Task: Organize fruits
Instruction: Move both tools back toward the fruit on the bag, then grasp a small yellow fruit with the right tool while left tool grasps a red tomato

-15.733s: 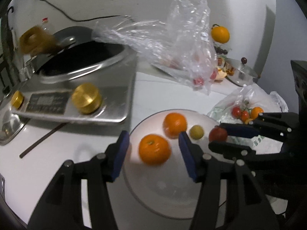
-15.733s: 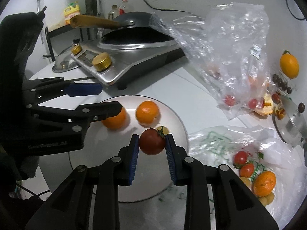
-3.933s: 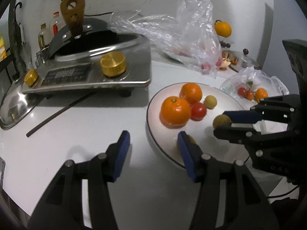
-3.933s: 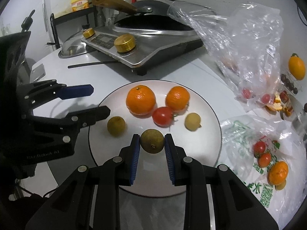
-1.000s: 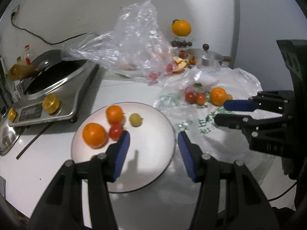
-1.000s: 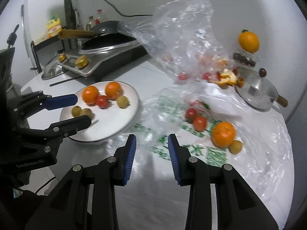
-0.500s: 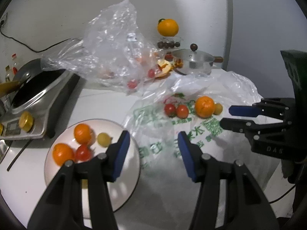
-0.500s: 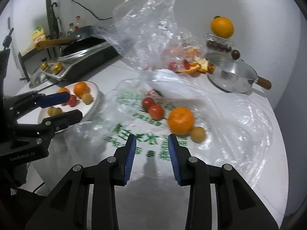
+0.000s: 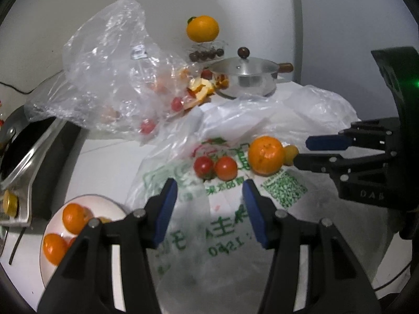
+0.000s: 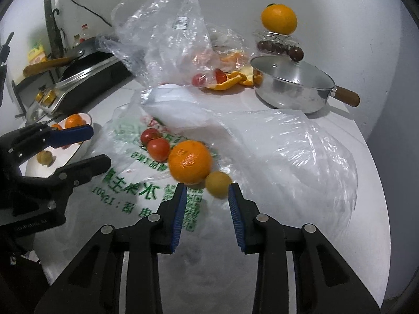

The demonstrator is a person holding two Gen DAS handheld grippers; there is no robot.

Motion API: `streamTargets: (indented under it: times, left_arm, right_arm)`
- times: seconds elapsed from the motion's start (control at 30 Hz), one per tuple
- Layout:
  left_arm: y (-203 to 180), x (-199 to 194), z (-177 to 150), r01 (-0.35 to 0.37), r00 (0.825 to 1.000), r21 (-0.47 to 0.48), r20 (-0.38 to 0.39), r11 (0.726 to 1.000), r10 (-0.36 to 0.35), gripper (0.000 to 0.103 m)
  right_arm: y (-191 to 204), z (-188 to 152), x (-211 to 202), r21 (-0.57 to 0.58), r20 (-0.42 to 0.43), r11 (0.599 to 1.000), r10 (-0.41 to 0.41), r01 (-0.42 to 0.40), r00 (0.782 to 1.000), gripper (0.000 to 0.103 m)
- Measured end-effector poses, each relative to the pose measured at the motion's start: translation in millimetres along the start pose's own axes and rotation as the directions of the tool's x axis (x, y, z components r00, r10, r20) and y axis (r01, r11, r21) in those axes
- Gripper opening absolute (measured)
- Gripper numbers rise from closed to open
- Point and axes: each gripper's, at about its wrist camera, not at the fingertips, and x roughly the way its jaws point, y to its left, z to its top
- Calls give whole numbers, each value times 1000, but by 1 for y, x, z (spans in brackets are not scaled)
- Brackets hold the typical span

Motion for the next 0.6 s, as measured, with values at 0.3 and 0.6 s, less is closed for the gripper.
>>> streamTargets:
  times: [0.3, 0.6]
  left_arm:
    - [-4, 30, 16, -11, 1000, 30, -20, 1000, 11, 53]
    - [-27, 50, 23, -7, 999, 156, -30, 988, 12, 49]
  right_arm:
    - [-9, 7, 18, -10, -35, 1000, 23, -24, 999, 34]
    - [-15, 5, 25, -14, -44, 999, 45, -46, 998, 28]
